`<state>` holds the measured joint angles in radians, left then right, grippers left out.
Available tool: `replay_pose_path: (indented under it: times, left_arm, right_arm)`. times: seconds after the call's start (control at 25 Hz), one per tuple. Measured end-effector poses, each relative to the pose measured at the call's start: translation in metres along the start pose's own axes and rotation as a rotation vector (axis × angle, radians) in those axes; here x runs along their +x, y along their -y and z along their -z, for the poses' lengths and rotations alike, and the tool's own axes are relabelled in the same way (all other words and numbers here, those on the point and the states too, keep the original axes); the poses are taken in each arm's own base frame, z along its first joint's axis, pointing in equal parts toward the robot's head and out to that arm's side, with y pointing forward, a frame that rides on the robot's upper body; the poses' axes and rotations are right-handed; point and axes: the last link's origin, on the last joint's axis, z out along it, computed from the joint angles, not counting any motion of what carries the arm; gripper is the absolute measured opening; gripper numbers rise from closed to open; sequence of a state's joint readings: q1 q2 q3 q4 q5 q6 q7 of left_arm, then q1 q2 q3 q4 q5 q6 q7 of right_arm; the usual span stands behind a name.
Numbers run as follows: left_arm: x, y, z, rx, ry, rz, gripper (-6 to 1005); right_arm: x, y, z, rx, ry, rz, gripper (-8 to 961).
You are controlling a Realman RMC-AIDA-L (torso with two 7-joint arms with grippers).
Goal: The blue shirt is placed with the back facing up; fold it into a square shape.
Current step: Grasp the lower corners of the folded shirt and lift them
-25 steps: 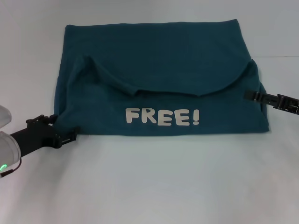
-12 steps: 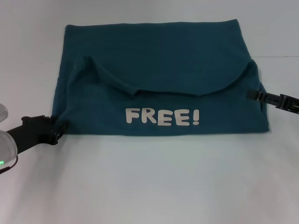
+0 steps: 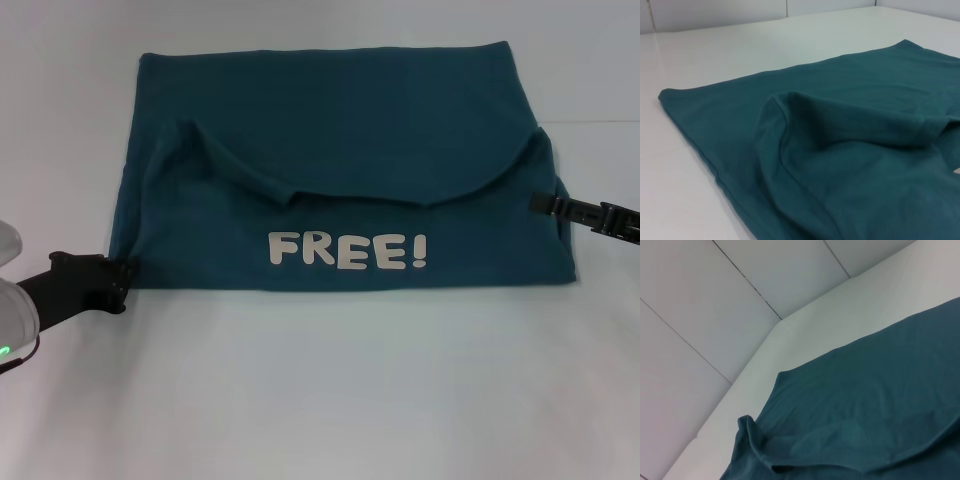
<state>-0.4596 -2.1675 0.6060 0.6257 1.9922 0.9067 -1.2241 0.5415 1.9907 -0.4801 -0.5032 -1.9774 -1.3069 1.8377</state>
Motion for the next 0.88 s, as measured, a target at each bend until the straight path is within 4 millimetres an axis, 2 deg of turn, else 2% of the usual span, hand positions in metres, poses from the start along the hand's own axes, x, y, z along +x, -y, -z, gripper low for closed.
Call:
replay_pose_path:
  times: [0.08, 0.56, 0.88]
  left_arm:
    - [0.000, 0.001, 0.001, 0.002, -0.001, -0.001, 20]
    - [-0.005, 0.005, 0.017, -0.012, 0.002, 0.033, 19]
    - [-0.007, 0.006, 0.019, -0.011, 0.004, 0.044, 20]
  right_arm:
    - [0.000, 0.000, 0.001, 0.002, -0.004, 0.003, 729]
    - [0.005, 0.018, 0.010, 0.118, -0.144, -0.036, 712]
    - [0.008, 0.023, 0.004, 0.169, -0.177, -0.030, 701]
